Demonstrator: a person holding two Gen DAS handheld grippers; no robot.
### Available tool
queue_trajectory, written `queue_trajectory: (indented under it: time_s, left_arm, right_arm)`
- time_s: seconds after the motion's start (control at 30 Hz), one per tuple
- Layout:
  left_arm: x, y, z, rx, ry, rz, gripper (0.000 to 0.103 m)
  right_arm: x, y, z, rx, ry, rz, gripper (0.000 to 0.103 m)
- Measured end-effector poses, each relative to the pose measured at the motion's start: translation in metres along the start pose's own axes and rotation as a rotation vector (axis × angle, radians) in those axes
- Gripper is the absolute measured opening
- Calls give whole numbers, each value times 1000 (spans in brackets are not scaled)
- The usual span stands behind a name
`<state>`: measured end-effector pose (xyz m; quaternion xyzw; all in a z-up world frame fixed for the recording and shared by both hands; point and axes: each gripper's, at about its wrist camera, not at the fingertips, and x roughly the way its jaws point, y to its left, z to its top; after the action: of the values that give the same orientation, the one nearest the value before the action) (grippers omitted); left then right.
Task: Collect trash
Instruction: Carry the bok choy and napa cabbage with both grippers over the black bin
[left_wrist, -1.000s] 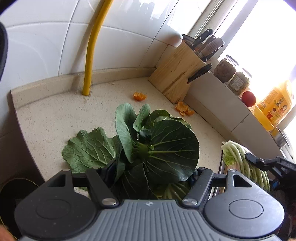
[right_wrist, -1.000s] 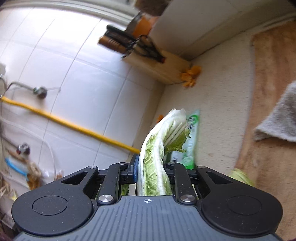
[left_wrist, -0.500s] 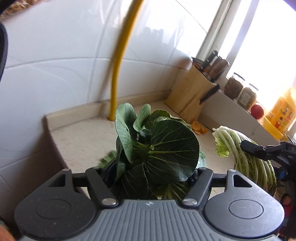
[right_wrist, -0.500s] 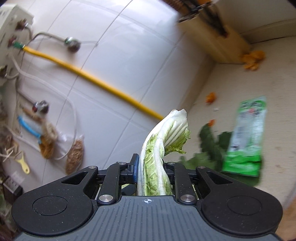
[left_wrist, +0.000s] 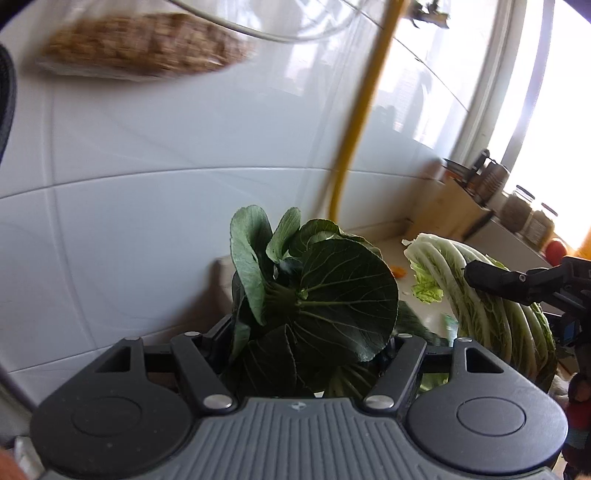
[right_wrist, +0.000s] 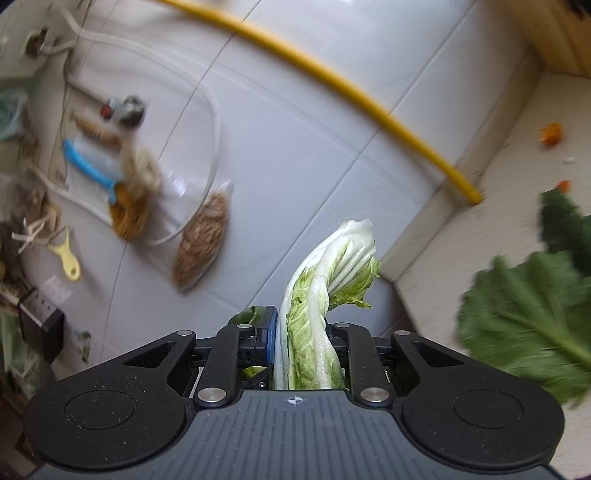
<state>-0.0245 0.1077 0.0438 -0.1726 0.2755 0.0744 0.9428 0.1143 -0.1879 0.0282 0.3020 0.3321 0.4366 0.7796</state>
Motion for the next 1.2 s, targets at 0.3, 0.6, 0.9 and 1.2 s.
queue_trajectory:
  time_s: [0.3, 0.6, 0.9, 1.2]
  left_arm:
    - [-36, 42, -7, -22, -38, 49, 65]
    - [-46, 71, -25, -44, -4, 75, 65]
    - [-30, 95, -42, -55, 66, 104, 65]
    - [9, 108, -49, -61, 156, 121, 66]
  right_arm:
    - [48, 34, -29, -30, 87, 43, 24]
    - [79, 42, -61, -19, 142, 14, 24]
    - [108, 16, -84, 19, 189, -79, 24]
    - [155, -14, -90, 41, 248, -179, 30]
